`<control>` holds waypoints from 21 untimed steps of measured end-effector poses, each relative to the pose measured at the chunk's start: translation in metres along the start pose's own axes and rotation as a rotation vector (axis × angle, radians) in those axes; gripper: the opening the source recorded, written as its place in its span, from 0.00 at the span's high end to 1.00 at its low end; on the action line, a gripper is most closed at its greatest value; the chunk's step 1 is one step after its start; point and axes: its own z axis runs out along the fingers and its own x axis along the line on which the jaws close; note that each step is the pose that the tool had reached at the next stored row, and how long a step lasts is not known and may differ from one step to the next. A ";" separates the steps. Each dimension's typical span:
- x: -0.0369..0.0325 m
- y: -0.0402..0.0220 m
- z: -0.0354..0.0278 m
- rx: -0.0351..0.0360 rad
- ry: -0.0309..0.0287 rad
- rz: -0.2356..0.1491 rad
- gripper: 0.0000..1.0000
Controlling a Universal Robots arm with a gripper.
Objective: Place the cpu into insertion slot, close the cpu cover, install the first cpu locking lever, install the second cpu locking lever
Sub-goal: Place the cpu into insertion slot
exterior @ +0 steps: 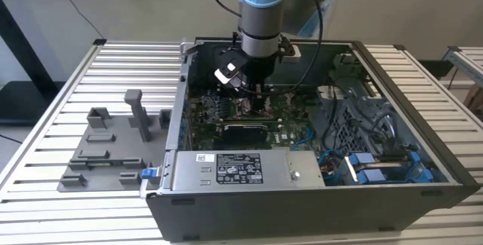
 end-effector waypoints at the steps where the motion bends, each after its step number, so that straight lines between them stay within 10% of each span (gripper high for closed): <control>1: 0.0000 0.0000 0.0005 0.0000 0.0000 0.000 0.46; 21: 0.0008 -0.0009 0.0044 -0.0008 -0.0001 0.009 0.46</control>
